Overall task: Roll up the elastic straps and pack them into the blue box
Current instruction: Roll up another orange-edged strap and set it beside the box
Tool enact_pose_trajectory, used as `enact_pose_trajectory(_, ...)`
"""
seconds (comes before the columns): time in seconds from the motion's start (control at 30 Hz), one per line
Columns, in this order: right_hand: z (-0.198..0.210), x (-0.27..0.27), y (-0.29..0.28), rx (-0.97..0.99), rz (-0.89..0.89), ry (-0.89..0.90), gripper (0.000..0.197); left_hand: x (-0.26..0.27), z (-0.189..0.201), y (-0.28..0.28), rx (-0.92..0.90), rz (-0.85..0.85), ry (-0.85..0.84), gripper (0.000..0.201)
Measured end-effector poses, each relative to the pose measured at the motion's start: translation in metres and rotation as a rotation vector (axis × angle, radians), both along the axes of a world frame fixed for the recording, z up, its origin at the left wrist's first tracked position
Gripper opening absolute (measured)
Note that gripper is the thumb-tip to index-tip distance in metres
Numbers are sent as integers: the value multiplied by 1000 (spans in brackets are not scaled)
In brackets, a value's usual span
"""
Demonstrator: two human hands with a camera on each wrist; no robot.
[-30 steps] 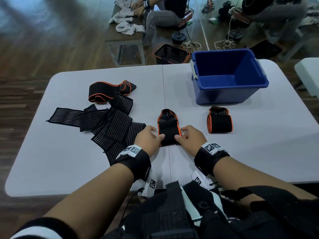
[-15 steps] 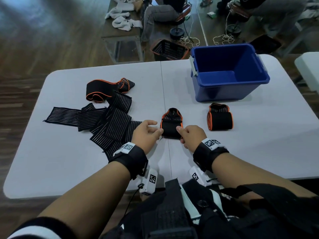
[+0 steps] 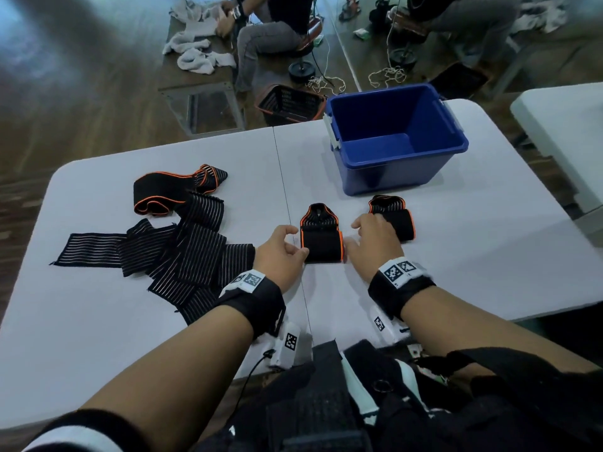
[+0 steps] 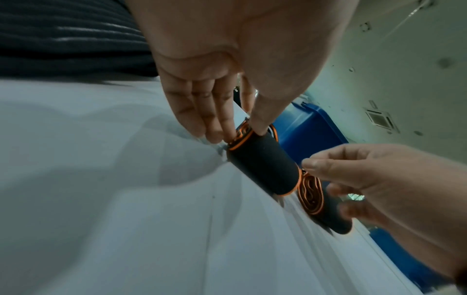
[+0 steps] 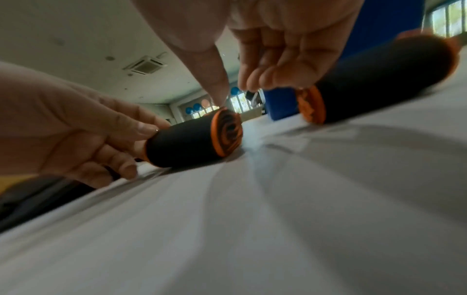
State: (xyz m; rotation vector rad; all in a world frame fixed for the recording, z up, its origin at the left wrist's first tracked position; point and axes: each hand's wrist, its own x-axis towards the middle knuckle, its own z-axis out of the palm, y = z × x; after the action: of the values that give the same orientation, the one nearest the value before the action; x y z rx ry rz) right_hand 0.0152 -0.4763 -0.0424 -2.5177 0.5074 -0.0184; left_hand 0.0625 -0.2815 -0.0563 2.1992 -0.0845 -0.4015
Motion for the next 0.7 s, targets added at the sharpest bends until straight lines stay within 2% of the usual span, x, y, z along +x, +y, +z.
enact_pose_trajectory(0.07,4,-2,-20,-242,27,-48,31,2,3,-8,41,-69,-43,40)
enact_pose_trajectory(0.17,6,-6,-52,-413,43,137,38,5,6,-20,96,-163,-51,40)
enact_pose_trajectory(0.23,5,-12,-70,-418,53,204,44,5,6,-30,107,-192,-58,39)
enact_pose_trajectory(0.53,13,-27,-109,-382,68,228,45,1,7,-75,121,-266,-64,38)
enact_pose_trajectory(0.63,15,-24,-115,-399,112,250,57,0,8,-83,138,-270,-66,38)
enact_pose_trajectory(0.7,17,-21,-120,-439,159,271,59,-1,8,-87,144,-260,-63,38)
